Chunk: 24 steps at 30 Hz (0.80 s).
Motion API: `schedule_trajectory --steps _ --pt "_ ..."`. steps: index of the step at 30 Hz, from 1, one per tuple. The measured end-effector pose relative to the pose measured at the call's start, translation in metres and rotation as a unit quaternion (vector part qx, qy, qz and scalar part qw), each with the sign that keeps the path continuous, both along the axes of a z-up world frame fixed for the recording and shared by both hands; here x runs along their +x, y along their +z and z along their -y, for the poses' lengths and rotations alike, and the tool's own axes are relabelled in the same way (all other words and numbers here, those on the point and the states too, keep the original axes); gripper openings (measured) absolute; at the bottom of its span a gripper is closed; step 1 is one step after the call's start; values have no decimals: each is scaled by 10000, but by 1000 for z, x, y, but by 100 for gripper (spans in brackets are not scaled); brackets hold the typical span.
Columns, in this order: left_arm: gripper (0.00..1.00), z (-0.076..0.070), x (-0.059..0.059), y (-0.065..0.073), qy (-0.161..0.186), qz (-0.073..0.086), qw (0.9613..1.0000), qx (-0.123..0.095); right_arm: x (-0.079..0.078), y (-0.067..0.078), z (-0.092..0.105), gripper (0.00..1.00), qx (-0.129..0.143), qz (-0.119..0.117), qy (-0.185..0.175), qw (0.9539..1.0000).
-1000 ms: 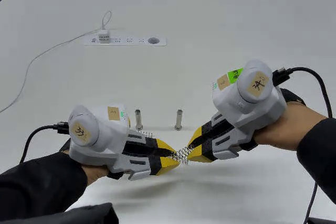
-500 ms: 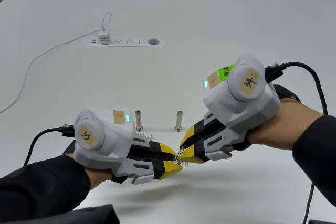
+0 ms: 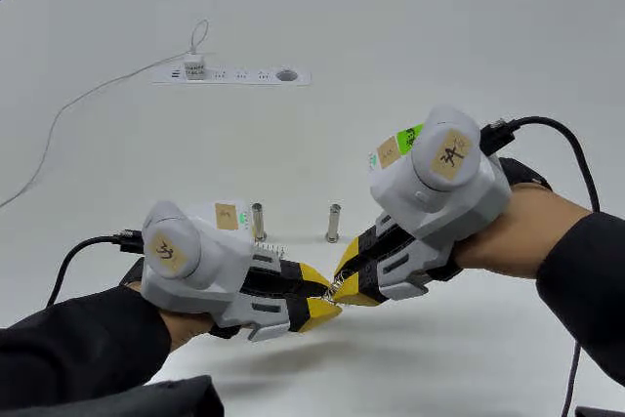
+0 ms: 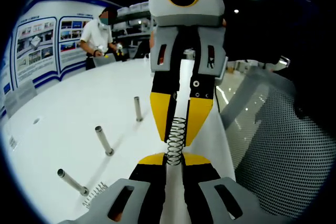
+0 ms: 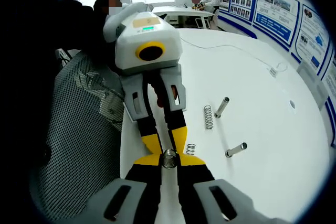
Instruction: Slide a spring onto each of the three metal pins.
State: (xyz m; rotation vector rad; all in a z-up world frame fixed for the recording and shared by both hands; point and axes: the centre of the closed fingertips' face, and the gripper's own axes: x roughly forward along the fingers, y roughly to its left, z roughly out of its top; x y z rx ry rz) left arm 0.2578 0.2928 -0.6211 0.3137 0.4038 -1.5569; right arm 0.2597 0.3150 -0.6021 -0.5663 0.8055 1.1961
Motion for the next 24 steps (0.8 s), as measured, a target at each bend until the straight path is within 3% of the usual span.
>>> schedule_trajectory --steps 5,12,24 --pt "14 0 4 3 111 -99 9998 -108 2 4 3 12 0 12 -56 10000" --pt "22 -5 8 4 223 -134 9996 -75 5 8 16 12 -71 42 -174 9998" --pt "31 -29 16 10 437 -166 9989 2 17 16 49 12 -242 134 -521 9983"
